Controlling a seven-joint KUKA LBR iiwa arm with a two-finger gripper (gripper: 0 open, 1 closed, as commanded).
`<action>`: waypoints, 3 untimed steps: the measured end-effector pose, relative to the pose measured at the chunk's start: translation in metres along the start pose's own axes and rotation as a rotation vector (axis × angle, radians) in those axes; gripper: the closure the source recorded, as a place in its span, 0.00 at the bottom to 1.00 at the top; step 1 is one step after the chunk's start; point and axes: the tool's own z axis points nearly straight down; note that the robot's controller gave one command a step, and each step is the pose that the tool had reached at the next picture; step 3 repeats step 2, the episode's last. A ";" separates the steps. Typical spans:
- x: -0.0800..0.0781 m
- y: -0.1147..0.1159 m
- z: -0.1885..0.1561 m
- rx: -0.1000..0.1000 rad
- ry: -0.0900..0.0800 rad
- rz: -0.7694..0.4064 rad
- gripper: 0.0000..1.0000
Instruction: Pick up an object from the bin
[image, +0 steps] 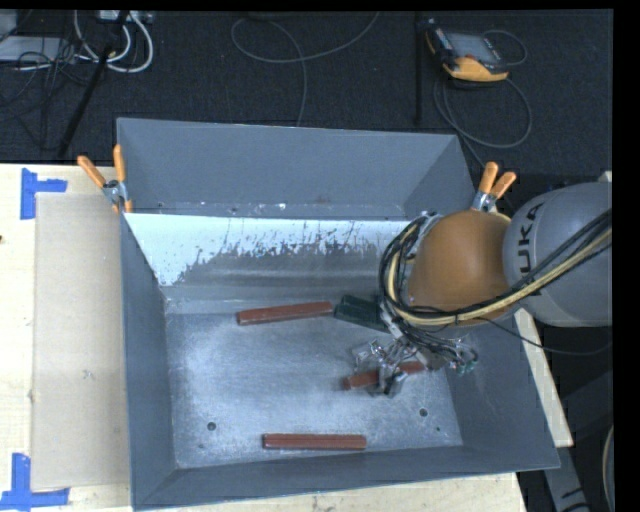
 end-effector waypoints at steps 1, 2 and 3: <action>0.000 0.000 0.000 0.000 0.000 0.001 0.00; 0.000 0.000 0.000 -0.001 0.000 0.002 1.00; 0.000 0.000 0.000 -0.001 0.000 0.002 1.00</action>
Offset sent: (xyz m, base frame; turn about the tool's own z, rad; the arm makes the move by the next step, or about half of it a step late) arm 0.0000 0.0000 0.0000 0.0000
